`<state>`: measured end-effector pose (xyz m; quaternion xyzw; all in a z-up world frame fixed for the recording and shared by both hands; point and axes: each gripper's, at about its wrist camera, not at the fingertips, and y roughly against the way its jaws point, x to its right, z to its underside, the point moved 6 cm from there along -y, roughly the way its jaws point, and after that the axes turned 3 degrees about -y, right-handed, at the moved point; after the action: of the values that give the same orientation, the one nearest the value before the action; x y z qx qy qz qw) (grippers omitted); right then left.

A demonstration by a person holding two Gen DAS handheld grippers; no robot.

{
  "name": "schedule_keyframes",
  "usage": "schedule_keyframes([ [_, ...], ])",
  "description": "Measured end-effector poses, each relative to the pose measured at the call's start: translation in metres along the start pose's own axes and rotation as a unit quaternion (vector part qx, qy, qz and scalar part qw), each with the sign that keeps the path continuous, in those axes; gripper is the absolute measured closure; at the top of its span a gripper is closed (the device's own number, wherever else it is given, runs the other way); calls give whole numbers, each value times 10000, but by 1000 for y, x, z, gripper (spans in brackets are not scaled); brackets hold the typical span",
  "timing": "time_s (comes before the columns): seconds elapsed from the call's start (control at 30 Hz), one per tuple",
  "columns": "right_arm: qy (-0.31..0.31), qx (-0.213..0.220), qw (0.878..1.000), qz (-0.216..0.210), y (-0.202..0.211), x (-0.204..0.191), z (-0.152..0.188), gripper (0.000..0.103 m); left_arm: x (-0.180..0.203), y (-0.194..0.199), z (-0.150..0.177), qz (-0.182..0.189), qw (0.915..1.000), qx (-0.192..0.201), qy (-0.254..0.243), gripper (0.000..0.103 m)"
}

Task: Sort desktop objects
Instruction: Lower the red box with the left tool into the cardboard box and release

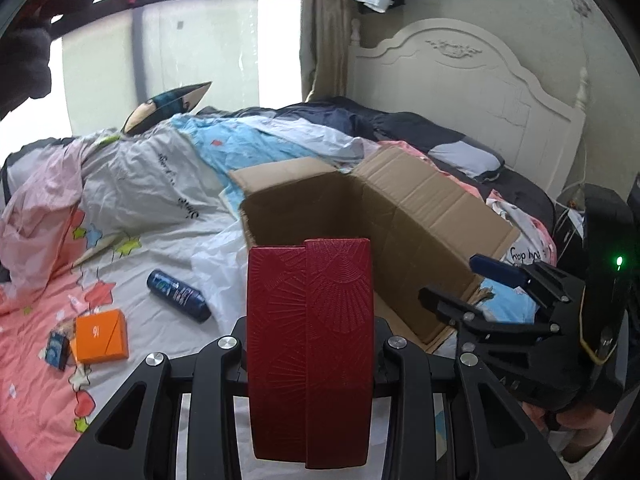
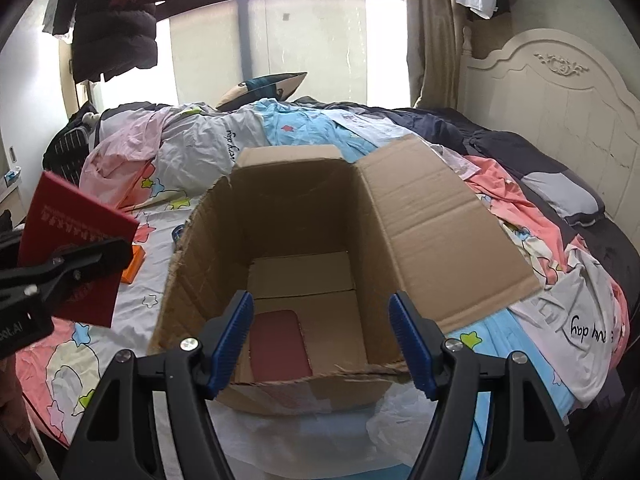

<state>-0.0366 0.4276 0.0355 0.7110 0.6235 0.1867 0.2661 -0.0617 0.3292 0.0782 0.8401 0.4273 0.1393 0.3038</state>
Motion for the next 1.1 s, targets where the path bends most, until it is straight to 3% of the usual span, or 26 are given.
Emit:
schedule_keyframes([
  [0.13, 125, -62, 9997, 222, -1, 5, 9, 36, 17, -11, -8, 155, 9998, -24, -80, 68],
  [0.4, 204, -141, 9993, 275, 5, 9, 14, 36, 42, -39, -9, 240, 9992, -205, -254, 68],
  [1.03, 502, -247, 9981, 261, -5, 11, 7, 36, 39, -60, -5, 224, 9989, -368, -208, 68],
  [1.1, 510, -242, 9981, 264, -5, 11, 7, 36, 38, -59, -5, 273, 9989, -354, -150, 59],
])
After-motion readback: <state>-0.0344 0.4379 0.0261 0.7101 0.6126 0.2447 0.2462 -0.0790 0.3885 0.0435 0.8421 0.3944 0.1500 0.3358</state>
